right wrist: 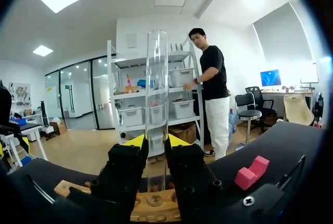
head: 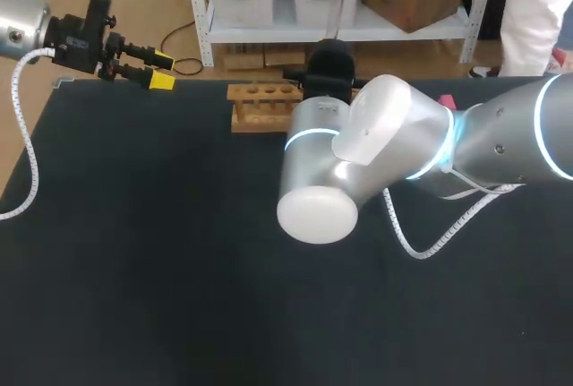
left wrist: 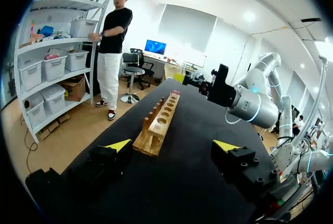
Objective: Grasp the test tube, adjust it, and insert it.
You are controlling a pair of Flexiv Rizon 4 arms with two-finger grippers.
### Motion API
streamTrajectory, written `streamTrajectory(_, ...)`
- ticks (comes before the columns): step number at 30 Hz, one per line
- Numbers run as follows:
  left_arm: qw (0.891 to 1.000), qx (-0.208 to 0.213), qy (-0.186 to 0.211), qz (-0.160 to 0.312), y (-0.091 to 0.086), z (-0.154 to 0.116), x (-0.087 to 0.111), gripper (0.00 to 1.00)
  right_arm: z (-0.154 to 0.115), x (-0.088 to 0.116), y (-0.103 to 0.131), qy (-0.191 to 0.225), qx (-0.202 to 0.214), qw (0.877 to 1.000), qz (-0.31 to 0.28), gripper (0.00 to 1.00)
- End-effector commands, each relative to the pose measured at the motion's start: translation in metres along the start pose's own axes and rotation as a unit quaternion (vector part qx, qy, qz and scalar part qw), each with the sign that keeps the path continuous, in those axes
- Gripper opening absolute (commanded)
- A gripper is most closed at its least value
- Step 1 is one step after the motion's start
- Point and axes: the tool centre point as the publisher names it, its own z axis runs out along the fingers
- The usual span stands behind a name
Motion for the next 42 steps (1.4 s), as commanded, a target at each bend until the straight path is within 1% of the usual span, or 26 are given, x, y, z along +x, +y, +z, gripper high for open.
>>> streamTrajectory(1, 1.0, 0.001, 0.0, 0.001, 0.001, 0.0, 0.0, 1.0, 0.005, 0.002, -0.003, -0.001, -0.004, 1.0, 0.001, 0.0)
streamTrajectory(18, 1.0, 0.001, 0.0, 0.001, 0.001, 0.0, 0.0, 1.0, 0.009, 0.025, -0.003, 0.026, -0.012, 0.999, 0.013, 0.0)
streamTrajectory(32, 1.0, 0.001, 0.0, 0.001, 0.001, 0.0, 0.0, 1.0, 0.007, 0.046, 0.001, 0.056, -0.012, 0.998, 0.026, 0.0)
streamTrajectory(41, 1.0, 0.001, 0.0, 0.001, 0.001, 0.0, 0.0, 1.0, 0.007, 0.055, 0.006, 0.073, -0.013, 0.997, 0.029, 0.0)
streamTrajectory(42, 1.0, 0.001, 0.0, 0.001, 0.001, 0.0, 0.0, 1.0, 0.007, 0.056, 0.006, 0.074, -0.014, 0.997, 0.029, 0.05)
